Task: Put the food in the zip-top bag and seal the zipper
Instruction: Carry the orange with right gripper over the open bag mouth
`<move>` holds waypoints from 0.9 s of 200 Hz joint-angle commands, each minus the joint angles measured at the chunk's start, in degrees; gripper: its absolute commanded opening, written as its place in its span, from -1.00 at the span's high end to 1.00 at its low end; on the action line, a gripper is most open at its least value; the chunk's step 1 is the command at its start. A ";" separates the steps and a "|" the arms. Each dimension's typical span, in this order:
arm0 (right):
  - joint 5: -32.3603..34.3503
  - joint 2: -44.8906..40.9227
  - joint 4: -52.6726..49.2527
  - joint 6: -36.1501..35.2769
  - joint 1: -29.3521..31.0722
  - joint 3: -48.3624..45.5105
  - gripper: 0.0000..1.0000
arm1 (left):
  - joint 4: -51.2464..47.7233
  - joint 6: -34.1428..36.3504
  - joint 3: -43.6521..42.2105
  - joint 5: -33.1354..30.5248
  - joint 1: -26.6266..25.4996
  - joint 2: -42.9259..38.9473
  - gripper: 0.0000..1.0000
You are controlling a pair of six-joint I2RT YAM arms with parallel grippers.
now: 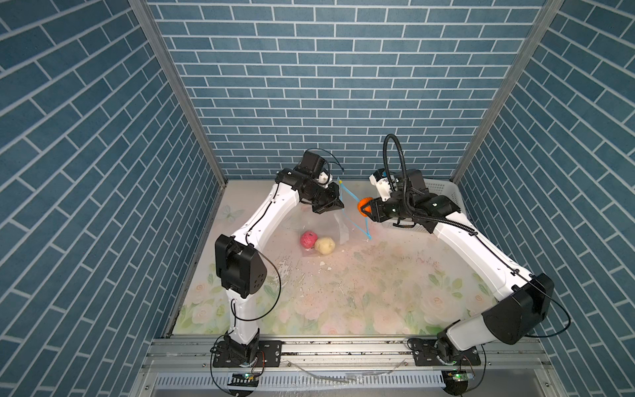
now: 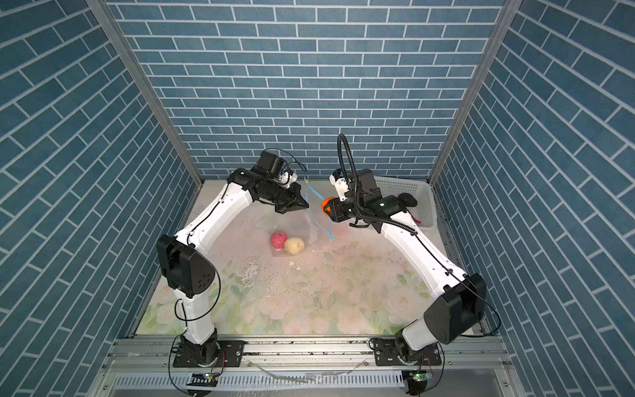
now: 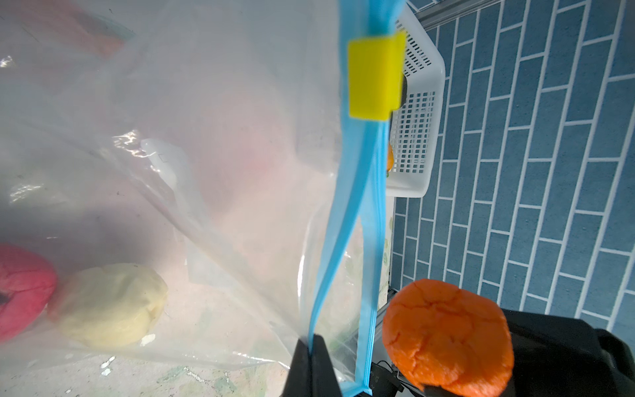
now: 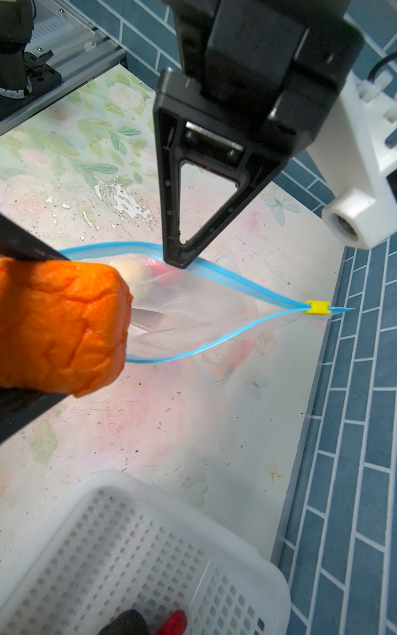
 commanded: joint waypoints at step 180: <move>3.15 5.76 -5.06 -4.76 2.93 3.31 0.05 | -0.84 0.17 0.80 0.07 -0.51 -1.96 1.00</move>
